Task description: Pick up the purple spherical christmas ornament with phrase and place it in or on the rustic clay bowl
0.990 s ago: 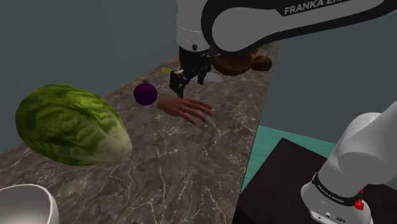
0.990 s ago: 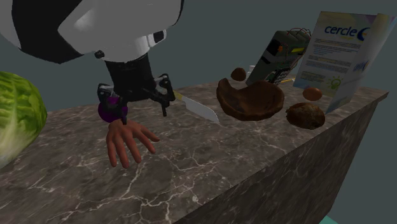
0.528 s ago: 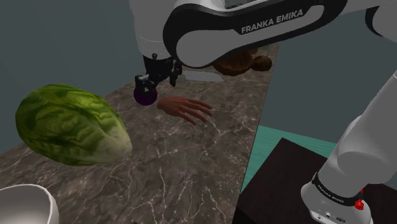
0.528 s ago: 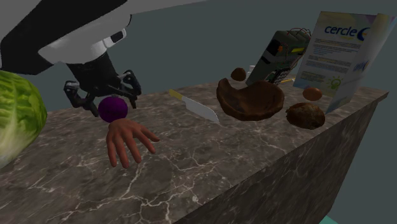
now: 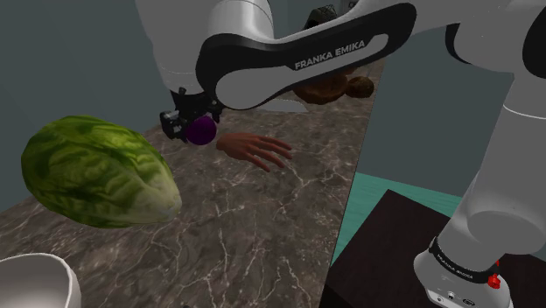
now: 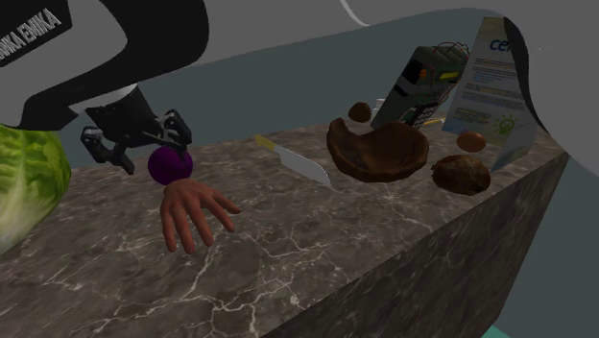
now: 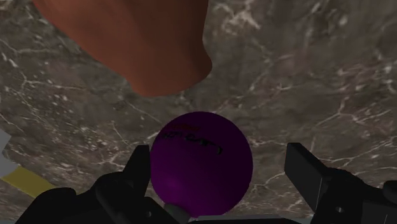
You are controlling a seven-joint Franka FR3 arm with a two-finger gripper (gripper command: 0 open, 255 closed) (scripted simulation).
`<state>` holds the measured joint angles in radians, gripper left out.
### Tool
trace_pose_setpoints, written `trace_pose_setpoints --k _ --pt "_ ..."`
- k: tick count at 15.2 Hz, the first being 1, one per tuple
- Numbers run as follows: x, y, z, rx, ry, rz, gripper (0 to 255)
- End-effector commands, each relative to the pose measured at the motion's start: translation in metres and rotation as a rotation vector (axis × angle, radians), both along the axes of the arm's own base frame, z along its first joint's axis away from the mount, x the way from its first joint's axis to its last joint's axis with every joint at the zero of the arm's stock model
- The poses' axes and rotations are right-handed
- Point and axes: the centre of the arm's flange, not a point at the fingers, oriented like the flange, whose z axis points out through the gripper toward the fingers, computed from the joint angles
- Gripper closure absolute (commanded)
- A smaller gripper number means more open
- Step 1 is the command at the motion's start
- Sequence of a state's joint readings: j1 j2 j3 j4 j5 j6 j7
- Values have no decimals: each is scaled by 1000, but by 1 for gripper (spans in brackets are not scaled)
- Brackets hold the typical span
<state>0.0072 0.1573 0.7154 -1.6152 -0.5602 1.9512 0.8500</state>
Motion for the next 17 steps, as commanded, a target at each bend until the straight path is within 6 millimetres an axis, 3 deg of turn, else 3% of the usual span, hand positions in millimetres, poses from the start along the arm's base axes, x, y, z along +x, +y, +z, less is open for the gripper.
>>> trace_pose_setpoints --k 1,3,11,12,17 --pt "3 -1 -9 0 -1 0 0" --pt "9 -3 -21 0 -1 0 0" --pt "9 -3 -21 0 -1 0 0" --pt "9 -3 -21 0 -1 0 255" --pt "9 -3 -20 0 -1 0 255"
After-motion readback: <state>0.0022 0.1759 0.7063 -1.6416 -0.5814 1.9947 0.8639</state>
